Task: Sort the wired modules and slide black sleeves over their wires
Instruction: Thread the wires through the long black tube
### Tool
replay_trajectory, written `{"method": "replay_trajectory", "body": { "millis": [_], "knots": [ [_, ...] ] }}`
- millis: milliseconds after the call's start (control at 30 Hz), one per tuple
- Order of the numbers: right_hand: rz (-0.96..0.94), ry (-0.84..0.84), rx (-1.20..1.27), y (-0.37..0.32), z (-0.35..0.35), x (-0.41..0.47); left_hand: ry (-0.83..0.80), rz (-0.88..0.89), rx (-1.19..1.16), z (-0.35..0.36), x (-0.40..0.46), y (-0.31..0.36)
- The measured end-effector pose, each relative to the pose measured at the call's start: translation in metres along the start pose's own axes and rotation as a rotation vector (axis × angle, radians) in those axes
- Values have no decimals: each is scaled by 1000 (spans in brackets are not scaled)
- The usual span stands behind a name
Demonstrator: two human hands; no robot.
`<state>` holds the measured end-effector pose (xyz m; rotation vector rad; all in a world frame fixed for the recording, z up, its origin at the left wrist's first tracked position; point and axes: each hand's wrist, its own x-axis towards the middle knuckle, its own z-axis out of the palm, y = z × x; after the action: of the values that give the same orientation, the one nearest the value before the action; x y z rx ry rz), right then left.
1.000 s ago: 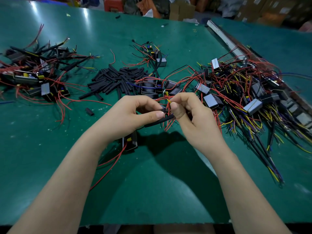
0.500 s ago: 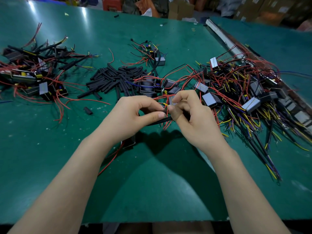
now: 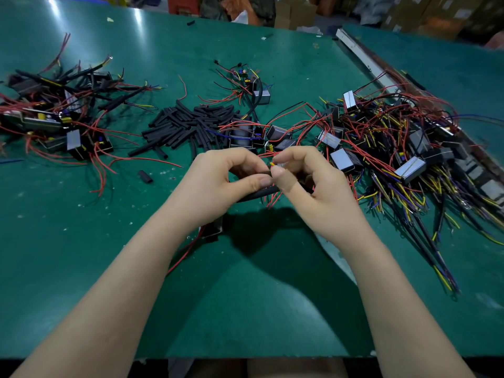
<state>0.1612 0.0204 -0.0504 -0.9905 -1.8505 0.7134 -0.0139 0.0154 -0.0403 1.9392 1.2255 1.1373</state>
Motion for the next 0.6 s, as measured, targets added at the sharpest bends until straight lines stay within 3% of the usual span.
{"method": "replay_trajectory", "body": {
  "millis": [233,433,600],
  "knots": [
    [31,64,-135,-1,4,-1,44,30,87,7,-3,2],
    [223,97,-55,1,2,2,117,108,212,11,-2,1],
    [124,38,-24,-1,-1,2,114,54,179,8,0,1]
  ]
}}
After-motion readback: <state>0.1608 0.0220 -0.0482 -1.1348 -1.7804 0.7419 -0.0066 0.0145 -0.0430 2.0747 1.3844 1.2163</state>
